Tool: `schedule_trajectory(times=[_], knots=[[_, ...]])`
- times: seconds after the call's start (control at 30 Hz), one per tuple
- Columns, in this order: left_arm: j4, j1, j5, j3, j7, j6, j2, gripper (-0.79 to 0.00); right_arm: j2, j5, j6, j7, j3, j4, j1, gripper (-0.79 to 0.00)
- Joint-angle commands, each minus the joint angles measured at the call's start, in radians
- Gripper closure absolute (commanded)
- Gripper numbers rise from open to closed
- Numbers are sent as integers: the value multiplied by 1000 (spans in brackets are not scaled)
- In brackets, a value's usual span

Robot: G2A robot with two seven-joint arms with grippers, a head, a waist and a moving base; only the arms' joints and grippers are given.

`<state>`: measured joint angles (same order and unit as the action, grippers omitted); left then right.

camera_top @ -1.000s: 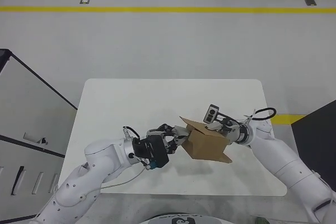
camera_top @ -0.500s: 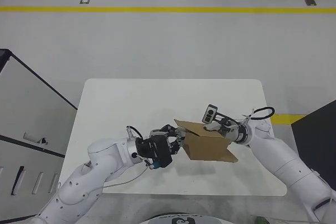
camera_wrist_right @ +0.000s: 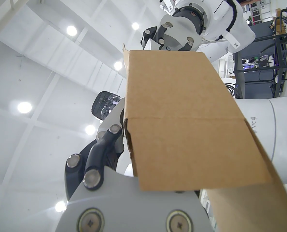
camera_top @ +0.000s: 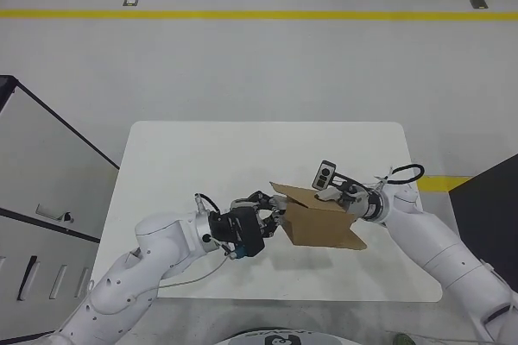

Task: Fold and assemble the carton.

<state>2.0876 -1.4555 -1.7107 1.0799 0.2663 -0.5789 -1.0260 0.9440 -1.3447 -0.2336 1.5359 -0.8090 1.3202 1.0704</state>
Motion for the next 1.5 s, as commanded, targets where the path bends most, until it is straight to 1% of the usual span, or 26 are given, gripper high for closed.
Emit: schedule_trajectory(times=[0.0,0.13,0.53,0.67,0.97,1.2,1.47], knots=[[-3,4,3,-1,1,5,-1,0,0,-3,4,0,1,-3,-1,0],[3,-2,9,25,1,20,1,0,-3,-10,6,0,-3,-15,0,0],[46,-49,-4,113,31,39,14,0,-12,-23,5,0,-16,-27,7,0],[64,-62,-24,128,47,34,18,0,-13,-28,1,0,-16,-29,9,0],[79,-69,-109,92,83,29,20,0,-12,-34,-11,0,-8,-31,9,0],[81,-52,-151,51,68,38,17,0,-12,-31,-7,0,-3,-34,8,0],[87,-44,-181,36,43,65,15,0,-13,-27,1,0,1,-31,11,0]])
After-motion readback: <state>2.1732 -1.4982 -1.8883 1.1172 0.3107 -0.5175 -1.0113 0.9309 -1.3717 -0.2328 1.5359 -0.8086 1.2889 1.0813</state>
